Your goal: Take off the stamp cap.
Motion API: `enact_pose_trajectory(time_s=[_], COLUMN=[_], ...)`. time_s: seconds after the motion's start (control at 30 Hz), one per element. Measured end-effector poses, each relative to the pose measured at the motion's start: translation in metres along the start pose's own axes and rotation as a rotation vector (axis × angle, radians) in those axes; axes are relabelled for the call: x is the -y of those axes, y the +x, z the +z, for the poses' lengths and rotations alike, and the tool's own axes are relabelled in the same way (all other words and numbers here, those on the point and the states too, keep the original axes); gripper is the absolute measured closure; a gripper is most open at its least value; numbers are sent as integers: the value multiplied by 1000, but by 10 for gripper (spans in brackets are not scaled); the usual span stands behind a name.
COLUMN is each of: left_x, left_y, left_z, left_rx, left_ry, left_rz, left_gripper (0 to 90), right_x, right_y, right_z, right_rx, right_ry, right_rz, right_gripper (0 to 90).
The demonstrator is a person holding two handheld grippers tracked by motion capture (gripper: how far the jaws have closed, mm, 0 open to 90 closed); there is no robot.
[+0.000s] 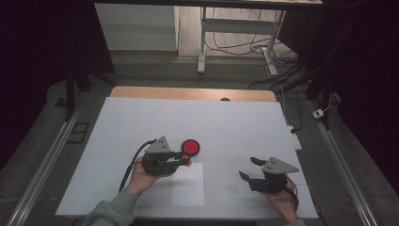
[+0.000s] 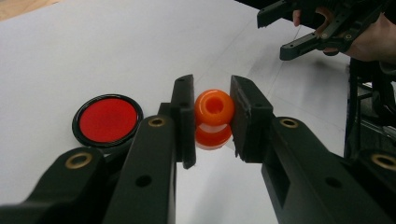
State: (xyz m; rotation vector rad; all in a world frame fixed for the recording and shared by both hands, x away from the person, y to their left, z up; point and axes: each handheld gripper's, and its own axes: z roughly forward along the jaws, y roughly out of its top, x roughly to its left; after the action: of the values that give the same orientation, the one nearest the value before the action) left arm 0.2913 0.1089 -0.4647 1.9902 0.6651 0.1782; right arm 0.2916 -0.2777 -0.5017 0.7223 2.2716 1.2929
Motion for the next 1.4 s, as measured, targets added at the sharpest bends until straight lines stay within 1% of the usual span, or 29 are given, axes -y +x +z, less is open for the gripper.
enact_pose_trajectory(time_s=[0.03, 0.1, 0.37, 0.43, 0.5, 0.6, 0.63, 0.7, 0.77, 0.8, 0.87, 0.97, 1.03, 1.1, 1.23, 1.37, 1.4], left_x=[0, 1, 1, 1, 1, 1, 1, 1, 1, 1, 1, 1, 2, 2, 2, 2, 2], left_y=[0, 1, 2, 2, 2, 2, 2, 2, 2, 2, 2, 2, 1, 1, 1, 1, 1], left_z=[0, 0, 0, 0, 0, 1, 1, 1, 1, 1, 2, 2, 2, 3, 3, 4, 4], left_rx=[1, 0, 2, 1, 3, 5, 5, 6, 6, 6, 7, 6, 6, 8, 9, 11, 11], left_ry=[1, 7, -1, -1, 0, 1, 2, 2, 3, 3, 3, 2, 4, 6, 5, 6, 5], left_rz=[2, 3, -4, -4, -5, -5, -5, -6, -6, -6, -6, -7, -8, -6, -8, -8, -7], left_gripper=[714, 714, 714, 714, 715, 714, 714, 714, 715, 714, 715, 716, 716, 716, 716, 716, 717], right_x=[-1, -3, -10, -11, -13, -15, -15, -16, -16, -17, -17, -18, -19, -20, -22, -24, -25], right_y=[1, 2, 11, 12, 15, 18, 19, 20, 21, 22, 24, 27, 29, 30, 34, 38, 40], right_z=[0, 4, 11, 13, 15, 17, 19, 21, 23, 24, 27, 31, 34, 38, 44, 50, 51], right_rx=[7, -7, -28, -33, -48, -54, -65, -63, -77, -71, -86, -89, -106, -113, -120, -141, -132], right_ry=[8, 1, 3, 2, -5, -6, -10, -8, -15, -7, -15, -4, -4, -1, 0, -2, 4], right_rz=[-4, -4, -13, -10, -8, -9, -4, -8, -1, -2, 1, -4, -2, 1, -8, -16, -23], right_gripper=[293, 293, 295, 296, 297, 298, 298, 299, 300, 301, 302, 303, 303, 303, 303, 303, 303])
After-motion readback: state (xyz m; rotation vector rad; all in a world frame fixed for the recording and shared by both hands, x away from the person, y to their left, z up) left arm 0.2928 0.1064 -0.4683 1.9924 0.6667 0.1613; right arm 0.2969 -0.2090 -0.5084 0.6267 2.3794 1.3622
